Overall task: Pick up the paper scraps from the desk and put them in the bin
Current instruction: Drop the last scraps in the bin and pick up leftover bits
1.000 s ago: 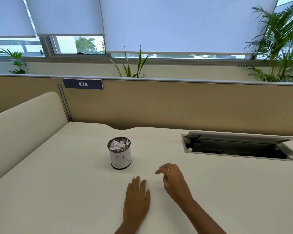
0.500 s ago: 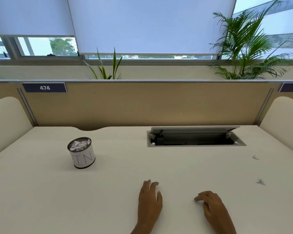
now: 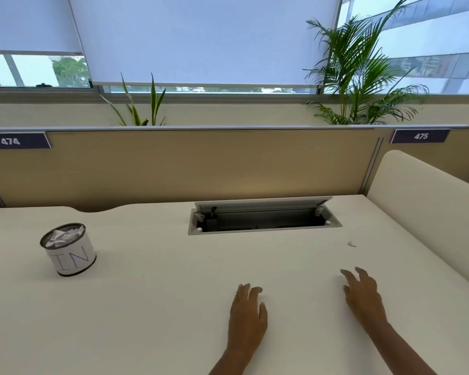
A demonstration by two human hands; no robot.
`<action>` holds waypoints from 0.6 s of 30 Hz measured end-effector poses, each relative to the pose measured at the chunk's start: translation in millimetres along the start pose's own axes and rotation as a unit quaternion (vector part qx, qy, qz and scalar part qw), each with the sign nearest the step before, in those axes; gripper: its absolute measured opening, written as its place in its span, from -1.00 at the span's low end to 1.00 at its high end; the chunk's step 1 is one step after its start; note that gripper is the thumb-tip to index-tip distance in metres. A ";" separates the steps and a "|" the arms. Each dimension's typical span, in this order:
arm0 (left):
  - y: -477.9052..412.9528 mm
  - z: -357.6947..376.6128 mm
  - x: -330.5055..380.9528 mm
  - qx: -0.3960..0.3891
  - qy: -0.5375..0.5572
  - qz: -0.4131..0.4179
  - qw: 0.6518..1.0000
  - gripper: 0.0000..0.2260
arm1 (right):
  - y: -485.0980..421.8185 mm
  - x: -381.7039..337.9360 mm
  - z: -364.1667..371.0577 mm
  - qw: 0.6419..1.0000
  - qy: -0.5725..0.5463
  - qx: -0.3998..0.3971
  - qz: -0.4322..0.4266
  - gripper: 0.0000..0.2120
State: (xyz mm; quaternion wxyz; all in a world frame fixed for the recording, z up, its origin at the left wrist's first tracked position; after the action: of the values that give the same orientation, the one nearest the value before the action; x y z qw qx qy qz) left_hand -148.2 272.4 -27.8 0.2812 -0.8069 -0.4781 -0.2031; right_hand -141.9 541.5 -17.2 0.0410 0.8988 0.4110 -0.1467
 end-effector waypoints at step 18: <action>-36.5 93.6 57.7 0.039 0.687 -0.338 0.642 -0.66 | 29.8 -64.5 -14.2 0.922 -0.249 -0.251 -0.158 -0.76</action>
State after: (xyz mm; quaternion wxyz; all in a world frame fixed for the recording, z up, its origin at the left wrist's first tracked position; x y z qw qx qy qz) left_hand -148.4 385.0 -55.0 0.4718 -0.2063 -0.3942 -0.7612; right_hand -156.1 477.8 14.2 0.3427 0.7168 0.5476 -0.2625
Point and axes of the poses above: each hand's wrist, its own y-axis away from the middle knuckle, its own z-axis out of the palm, x = y × z, the point moved 10 cm from there along -y, towards the middle knuckle, and after that the axes turned 15 degrees about z, right-handed, at the moved point
